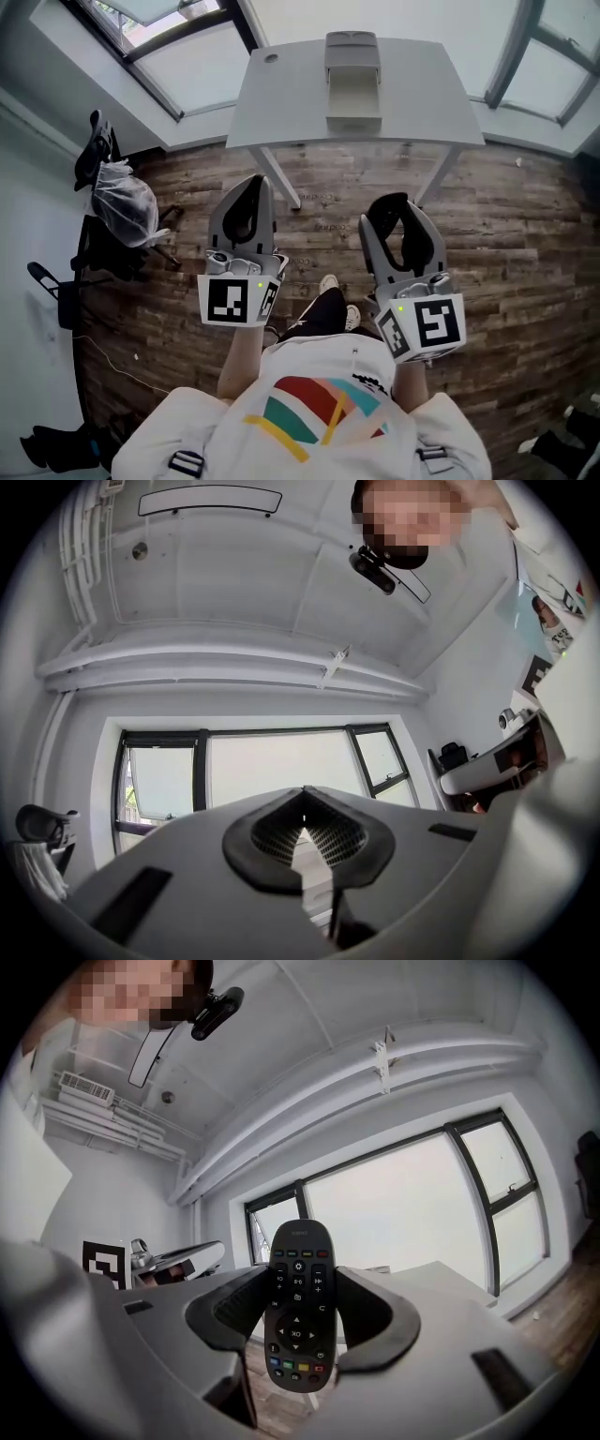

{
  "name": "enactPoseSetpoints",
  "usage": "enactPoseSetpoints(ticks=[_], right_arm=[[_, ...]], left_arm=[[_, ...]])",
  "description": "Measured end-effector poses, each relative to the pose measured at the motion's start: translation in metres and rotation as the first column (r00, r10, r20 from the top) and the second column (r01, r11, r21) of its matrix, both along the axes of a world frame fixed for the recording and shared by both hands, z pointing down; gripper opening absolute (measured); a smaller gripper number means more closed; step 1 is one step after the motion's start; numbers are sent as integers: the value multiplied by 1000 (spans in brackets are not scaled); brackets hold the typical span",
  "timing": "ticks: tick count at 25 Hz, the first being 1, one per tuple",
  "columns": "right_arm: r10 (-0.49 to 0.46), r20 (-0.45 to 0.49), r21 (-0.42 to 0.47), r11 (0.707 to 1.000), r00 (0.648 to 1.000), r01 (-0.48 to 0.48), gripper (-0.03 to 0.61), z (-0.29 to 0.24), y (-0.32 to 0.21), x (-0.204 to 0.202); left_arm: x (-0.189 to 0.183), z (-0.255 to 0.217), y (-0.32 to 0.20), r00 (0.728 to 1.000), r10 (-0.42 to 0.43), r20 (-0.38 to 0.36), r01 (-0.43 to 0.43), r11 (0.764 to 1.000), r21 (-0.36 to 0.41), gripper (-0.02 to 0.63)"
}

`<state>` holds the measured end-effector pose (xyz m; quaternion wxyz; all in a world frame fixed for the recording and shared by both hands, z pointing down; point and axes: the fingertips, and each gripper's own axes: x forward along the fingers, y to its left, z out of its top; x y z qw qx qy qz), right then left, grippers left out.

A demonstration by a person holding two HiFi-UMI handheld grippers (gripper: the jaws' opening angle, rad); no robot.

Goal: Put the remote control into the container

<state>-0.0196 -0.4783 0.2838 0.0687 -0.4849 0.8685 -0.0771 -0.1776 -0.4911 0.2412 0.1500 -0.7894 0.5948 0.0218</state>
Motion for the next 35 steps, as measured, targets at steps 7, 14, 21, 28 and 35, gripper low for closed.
enactPoseSetpoints(ticks=[7, 14, 21, 28, 35], right_arm=[[74, -42, 12, 997, 996, -74, 233, 10, -39, 27], [116, -88, -7, 993, 989, -117, 233, 14, -116, 38], [100, -78, -76, 991, 992, -106, 233, 25, -230, 23], [82, -81, -116, 989, 993, -92, 233, 28, -345, -13], [54, -139, -187, 979, 989, -79, 233, 48, -426, -40]], left_arm=[[17, 8, -49, 999, 50, -20, -49, 998, 44, 8], [17, 8, -140, 997, 55, -51, -53, 998, 38, 8], [7, 17, -244, 998, 48, -35, -49, 999, -18, 8], [-30, 26, -345, 999, 21, -30, -23, 998, -60, 8], [-56, 42, -425, 997, 0, -71, -6, 996, -88, 8]])
